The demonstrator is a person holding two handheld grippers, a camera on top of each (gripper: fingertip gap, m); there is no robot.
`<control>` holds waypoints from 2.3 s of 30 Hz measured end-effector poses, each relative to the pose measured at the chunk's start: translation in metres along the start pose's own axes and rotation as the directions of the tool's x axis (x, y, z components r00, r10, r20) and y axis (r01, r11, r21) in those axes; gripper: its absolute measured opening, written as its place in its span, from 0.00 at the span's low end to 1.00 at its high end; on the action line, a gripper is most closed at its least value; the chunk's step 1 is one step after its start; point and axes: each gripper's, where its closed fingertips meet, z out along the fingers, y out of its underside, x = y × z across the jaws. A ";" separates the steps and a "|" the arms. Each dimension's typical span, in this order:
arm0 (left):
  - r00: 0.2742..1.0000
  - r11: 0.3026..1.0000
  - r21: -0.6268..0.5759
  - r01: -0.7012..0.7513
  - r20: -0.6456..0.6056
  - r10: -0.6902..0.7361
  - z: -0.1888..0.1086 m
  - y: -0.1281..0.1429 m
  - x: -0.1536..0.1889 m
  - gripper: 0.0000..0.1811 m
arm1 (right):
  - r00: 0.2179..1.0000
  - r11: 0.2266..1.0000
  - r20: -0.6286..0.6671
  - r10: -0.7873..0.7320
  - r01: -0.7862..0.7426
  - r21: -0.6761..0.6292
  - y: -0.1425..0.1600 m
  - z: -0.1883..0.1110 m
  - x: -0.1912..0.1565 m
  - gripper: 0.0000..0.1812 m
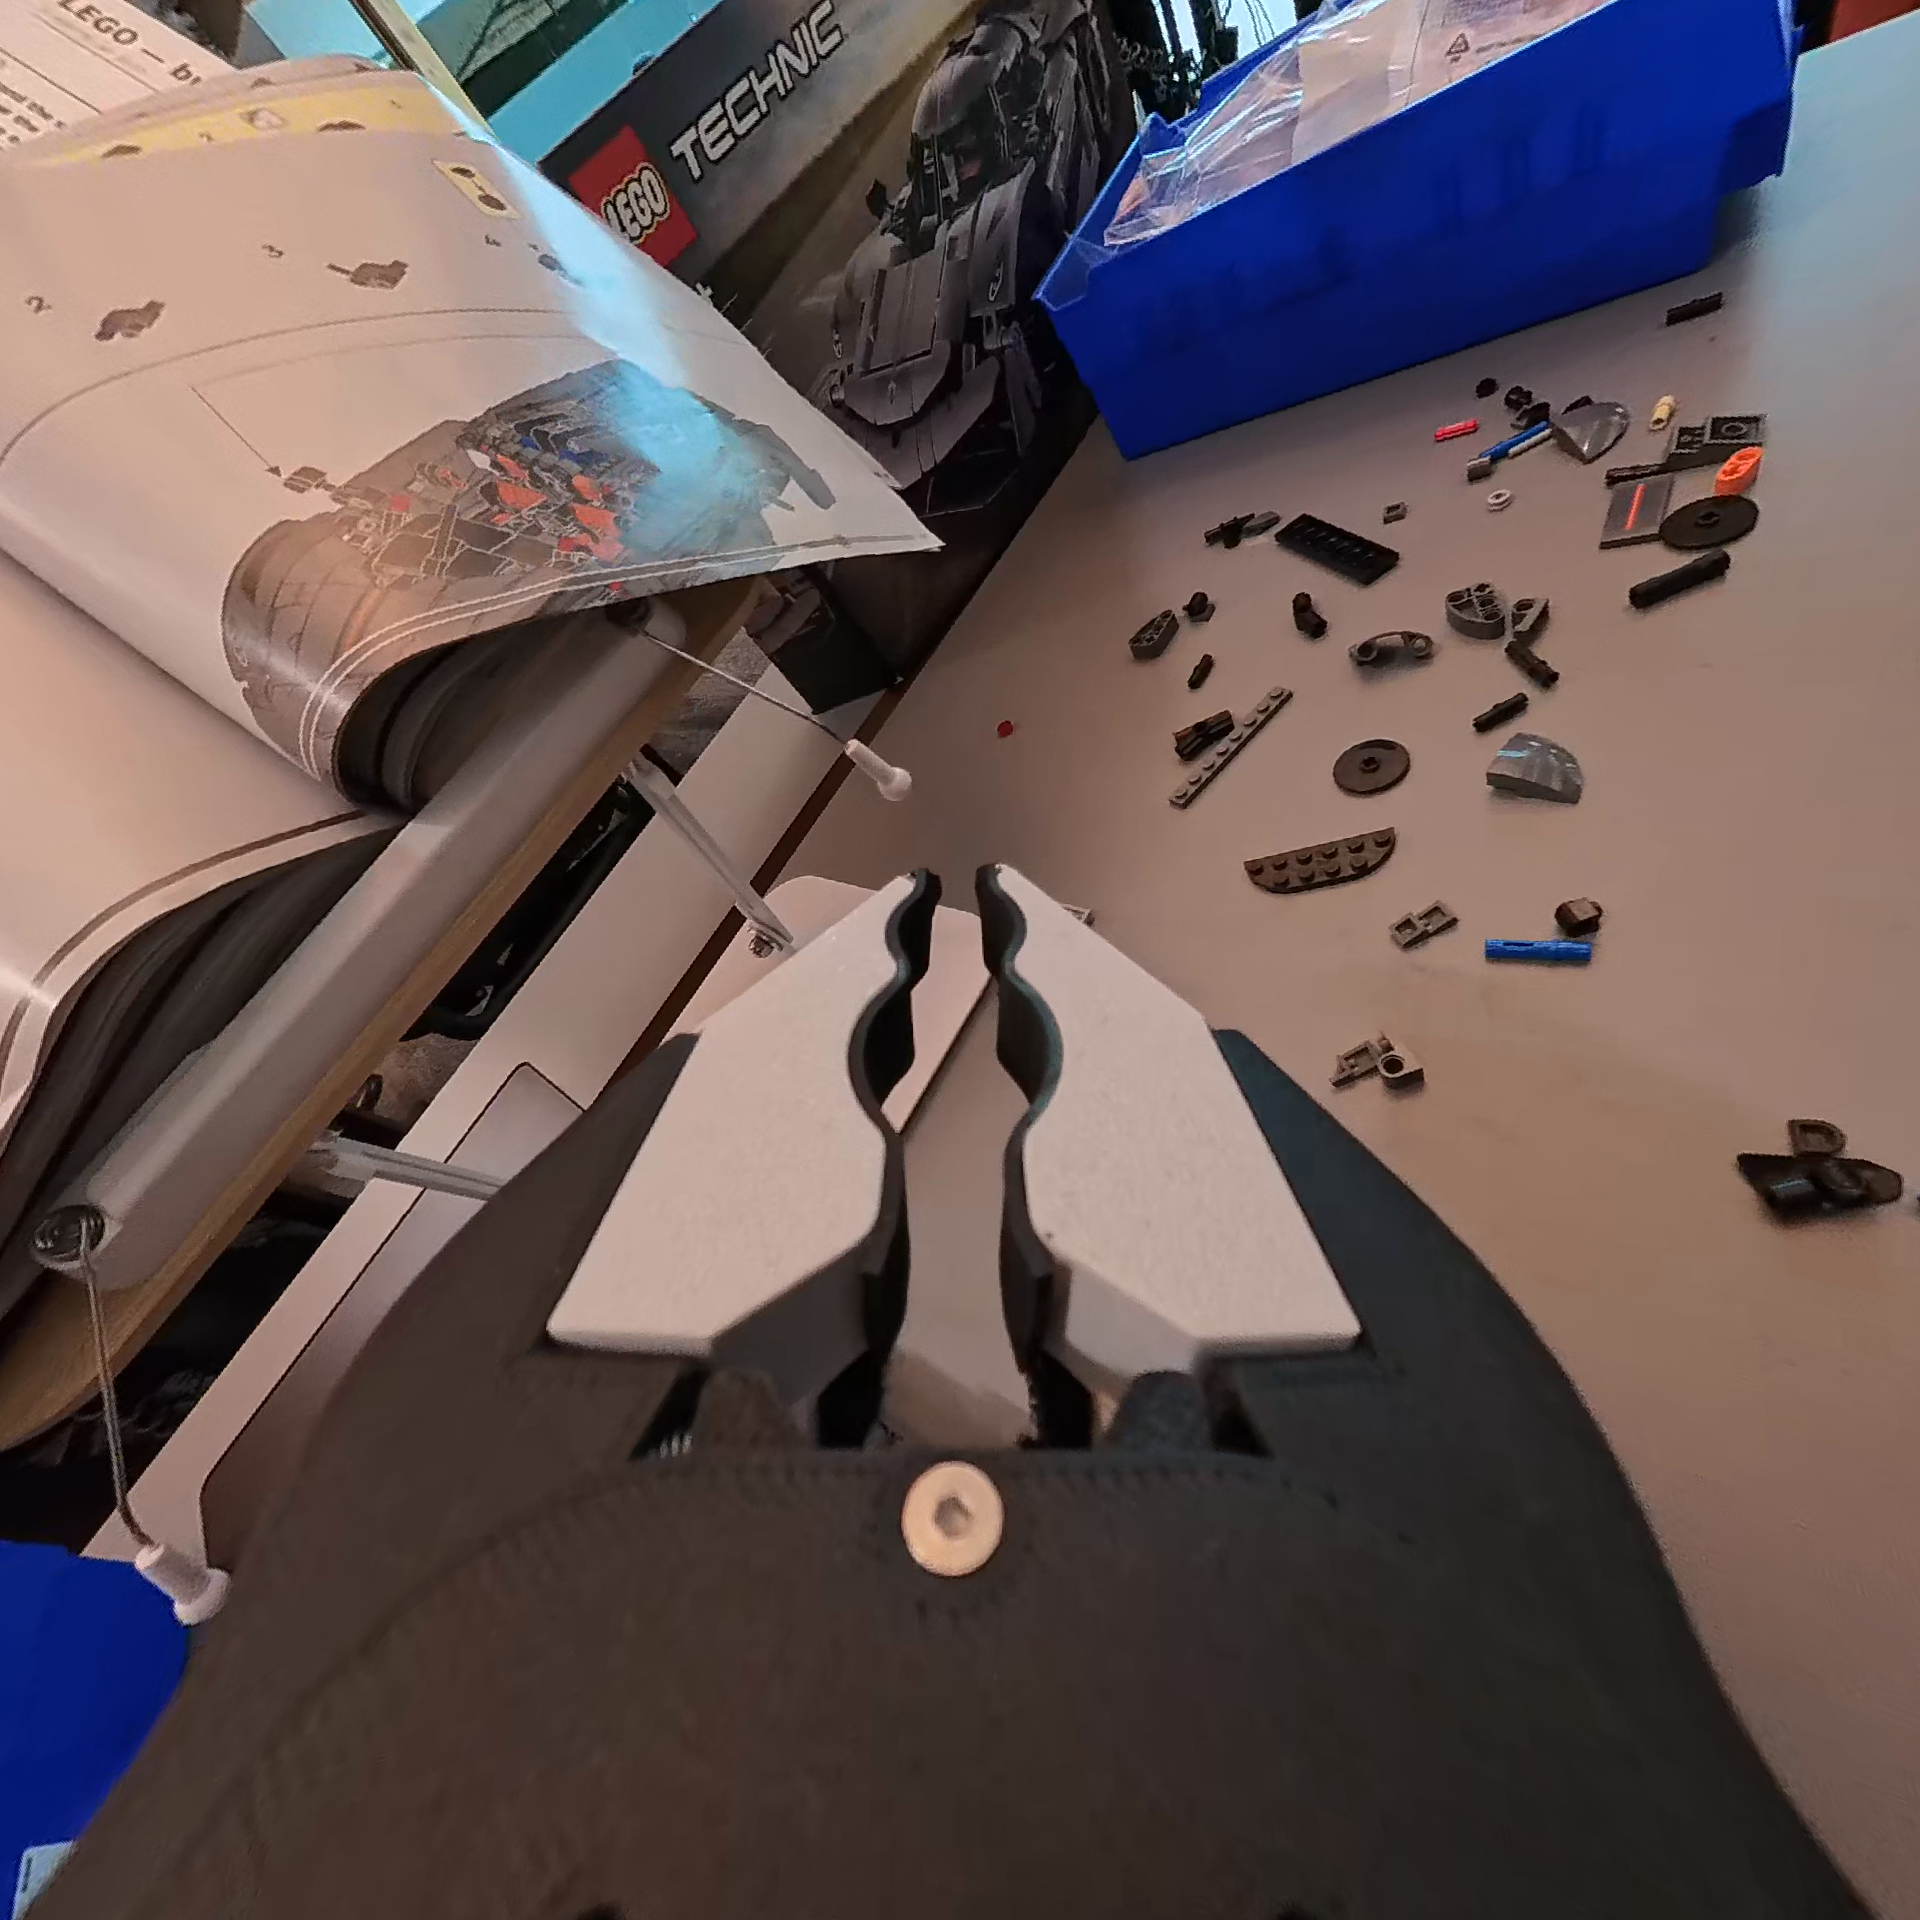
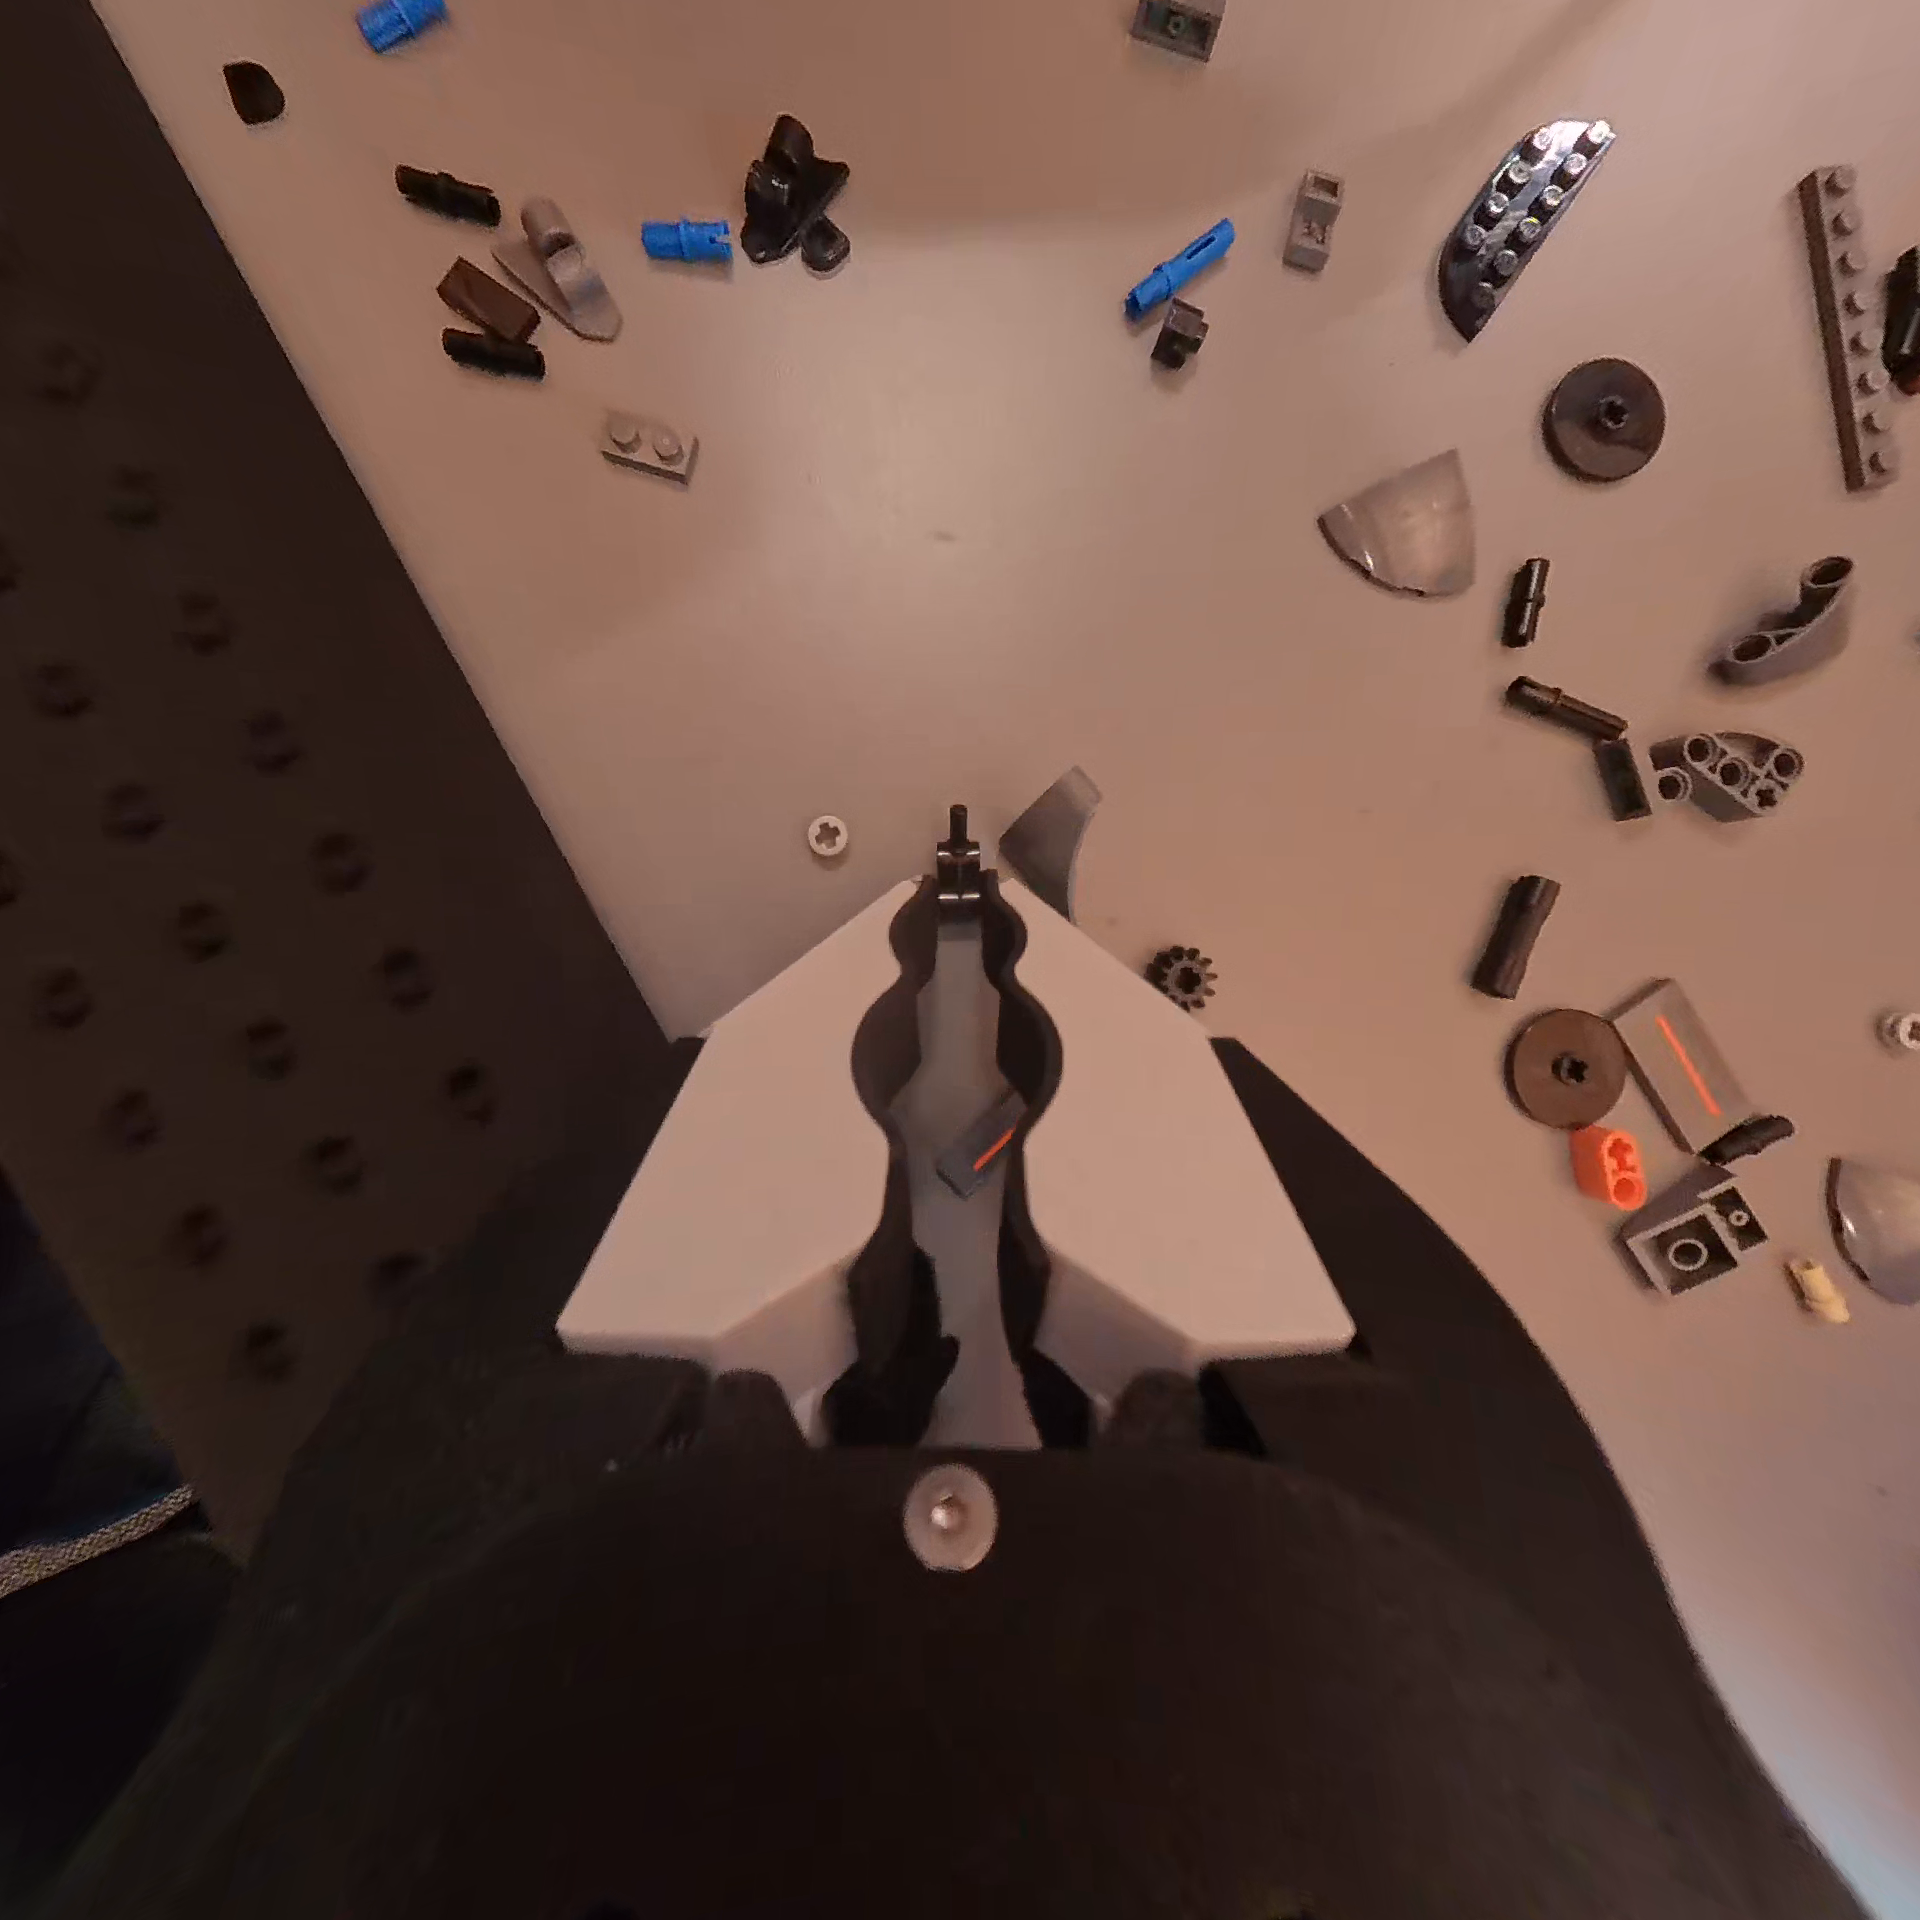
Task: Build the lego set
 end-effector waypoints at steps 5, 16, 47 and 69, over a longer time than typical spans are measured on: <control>1.000 1.000 0.005 0.019 -0.002 -0.019 0.000 0.001 -0.002 0.04 | 0.998 0.998 0.039 -0.038 0.036 0.048 -0.016 -0.009 -0.005 0.03; 0.999 1.000 -0.024 -0.008 0.034 0.008 -0.002 0.004 -0.009 0.04 | 0.913 0.926 0.185 -0.364 0.376 -0.035 -0.059 0.036 -0.008 0.03; 1.000 0.999 -0.041 -0.012 -0.014 0.012 0.005 0.008 0.003 0.04 | 0.887 0.930 0.283 -0.366 0.338 0.143 -0.094 0.039 0.003 0.11; 0.999 0.998 -0.064 -0.018 -0.032 0.016 0.012 0.014 0.010 0.04 | 0.879 0.935 0.319 -0.356 0.329 0.136 -0.077 0.044 0.002 0.09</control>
